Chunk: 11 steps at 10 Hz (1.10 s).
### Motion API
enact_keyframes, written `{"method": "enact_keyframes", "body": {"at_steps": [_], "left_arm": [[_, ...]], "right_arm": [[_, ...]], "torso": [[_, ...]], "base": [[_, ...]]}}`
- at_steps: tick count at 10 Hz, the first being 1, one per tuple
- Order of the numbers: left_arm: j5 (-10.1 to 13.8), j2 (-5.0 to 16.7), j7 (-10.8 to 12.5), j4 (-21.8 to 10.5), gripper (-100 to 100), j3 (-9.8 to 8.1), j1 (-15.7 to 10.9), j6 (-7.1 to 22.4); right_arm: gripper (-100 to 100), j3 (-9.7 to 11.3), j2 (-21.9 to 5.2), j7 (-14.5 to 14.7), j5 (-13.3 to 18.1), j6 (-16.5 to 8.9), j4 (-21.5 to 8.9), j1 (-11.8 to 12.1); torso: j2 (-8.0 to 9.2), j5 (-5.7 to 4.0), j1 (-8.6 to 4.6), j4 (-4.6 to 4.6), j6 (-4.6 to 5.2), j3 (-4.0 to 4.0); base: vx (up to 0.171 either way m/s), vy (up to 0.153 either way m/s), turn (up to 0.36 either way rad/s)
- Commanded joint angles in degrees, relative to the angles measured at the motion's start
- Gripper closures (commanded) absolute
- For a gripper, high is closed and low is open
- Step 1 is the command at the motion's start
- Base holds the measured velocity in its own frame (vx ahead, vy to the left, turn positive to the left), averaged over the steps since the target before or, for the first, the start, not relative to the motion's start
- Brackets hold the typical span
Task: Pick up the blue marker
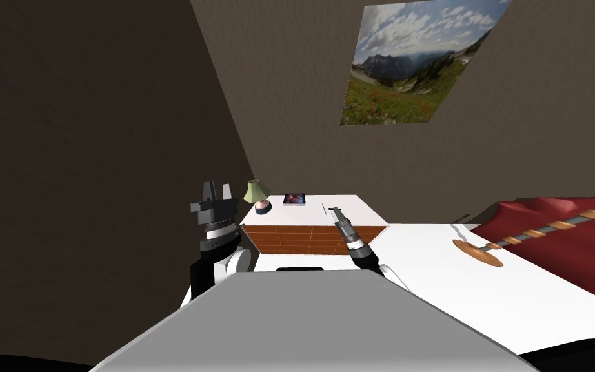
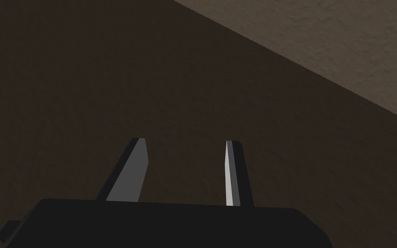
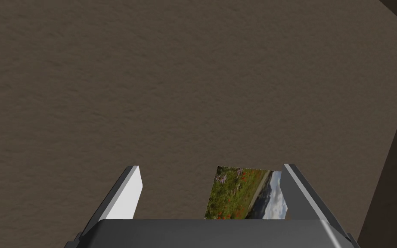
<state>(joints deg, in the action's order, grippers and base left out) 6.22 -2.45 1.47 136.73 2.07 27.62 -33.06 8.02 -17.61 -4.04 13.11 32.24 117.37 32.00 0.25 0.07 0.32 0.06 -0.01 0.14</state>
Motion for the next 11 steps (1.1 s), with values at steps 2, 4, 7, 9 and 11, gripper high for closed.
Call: {"method": "enact_keyframes", "body": {"at_steps": [2, 4, 7, 9, 11], "left_arm": [[0.00, 0.00, 0.00, 0.00, 0, 0.00, 0.01, 0.00], [0.00, 0.00, 0.00, 0.00, 0, -0.01, 0.01, 0.00], [0.00, 0.00, 0.00, 0.00, 0, 0.00, 0.00, 0.00], [0.00, 0.00, 0.00, 0.00, 0, 0.00, 0.00, 0.00], [0.00, 0.00, 0.00, 0.00, 0, 0.00, 0.01, 0.00]], "right_arm": [[-100, 0.84, -3.66, -0.82, 1.98, -0.08, -4.49, -0.13], [-100, 1.67, -5.91, -1.03, 3.40, 0.01, -7.75, -0.13], [-100, 2.57, -8.27, -1.17, 4.86, 0.12, -12.11, -0.16], [-100, 3.53, -10.49, -1.21, 6.35, 0.24, -15.51, -0.22], [-100, 4.54, -12.74, -1.16, 7.85, 0.38, -18.58, -0.32]], "torso": [[-0.01, 0.00, -0.05, 0.00, 0.02, 0.00], [-0.09, -0.01, -0.10, -0.01, 0.02, -0.04], [-0.12, -0.03, -0.16, -0.02, 0.00, -0.07], [-0.08, -0.02, -0.12, -0.01, 0.00, -0.04], [-0.13, -0.02, -0.12, -0.02, 0.00, -0.07]], "base": [[-0.052, 0.083, 0.078], [-0.032, 0.061, 0.105], [-0.028, 0.049, 0.100], [-0.036, 0.059, 0.135], [-0.019, 0.056, 0.138]]}}
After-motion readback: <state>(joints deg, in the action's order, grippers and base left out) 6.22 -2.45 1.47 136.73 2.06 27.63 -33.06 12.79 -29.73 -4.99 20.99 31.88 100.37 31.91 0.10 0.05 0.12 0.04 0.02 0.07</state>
